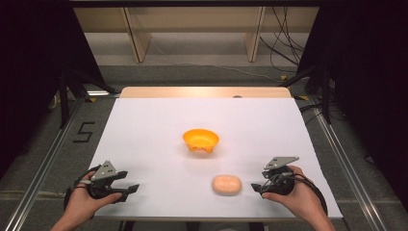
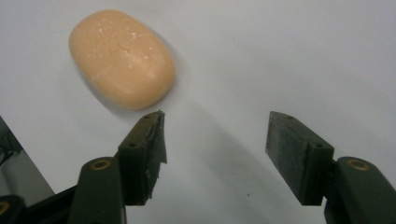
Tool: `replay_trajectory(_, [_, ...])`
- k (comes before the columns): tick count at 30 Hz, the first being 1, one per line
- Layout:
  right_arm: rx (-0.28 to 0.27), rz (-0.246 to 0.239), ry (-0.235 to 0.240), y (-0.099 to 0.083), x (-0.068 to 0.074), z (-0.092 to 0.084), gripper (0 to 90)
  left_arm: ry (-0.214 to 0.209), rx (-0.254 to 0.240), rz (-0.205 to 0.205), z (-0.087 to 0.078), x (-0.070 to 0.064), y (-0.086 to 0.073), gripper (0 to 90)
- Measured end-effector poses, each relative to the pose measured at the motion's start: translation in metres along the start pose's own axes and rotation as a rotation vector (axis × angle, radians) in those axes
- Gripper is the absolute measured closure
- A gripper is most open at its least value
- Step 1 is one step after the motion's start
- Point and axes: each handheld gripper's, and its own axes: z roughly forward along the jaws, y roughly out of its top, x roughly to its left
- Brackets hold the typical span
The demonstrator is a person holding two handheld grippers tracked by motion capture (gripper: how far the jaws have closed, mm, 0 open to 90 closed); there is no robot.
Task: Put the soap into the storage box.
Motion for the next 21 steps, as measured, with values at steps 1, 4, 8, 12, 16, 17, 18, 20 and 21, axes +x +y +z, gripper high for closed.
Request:
replay_trajectory(1, [0.01,-0.005,0.003,0.001,0.0,0.0,32.3,-0.004,-0.002,-0.001,0.0,0.0,0.0,31.0])
replay_trajectory(4, [0.001,-0.037,-0.011,0.003,0.0,0.0,30.2,-0.01,-0.01,-0.023,0.0,-0.002,0.0,31.1])
replay_trajectory(8, [0.048,-0.099,-0.016,0.007,-0.001,-0.001,36.7,-0.004,0.002,-0.014,-0.001,0.0,-0.001,31.1])
replay_trajectory(12, [0.175,-0.183,0.005,0.012,0.004,-0.003,46.9,-0.004,-0.004,-0.002,-0.001,0.001,0.0,31.0])
replay_trajectory(16, [0.281,-0.295,0.025,0.017,0.004,0.0,46.3,-0.013,-0.007,-0.005,-0.001,0.0,0.0,31.1])
replay_trajectory(17, [0.301,-0.316,0.017,0.018,0.005,0.001,45.9,-0.014,-0.008,-0.005,-0.001,0.0,0.0,31.1])
replay_trajectory(18, [0.334,-0.315,0.032,0.019,0.007,0.001,45.3,-0.012,0.001,0.003,-0.002,0.001,0.0,31.1])
replay_trajectory(20, [0.373,-0.341,0.042,0.022,0.008,0.003,44.4,-0.004,-0.005,0.002,-0.001,0.0,0.0,31.1])
replay_trajectory(21, [0.385,-0.359,0.048,0.025,0.008,0.004,43.6,-0.013,-0.005,0.006,-0.002,0.001,0.0,31.1])
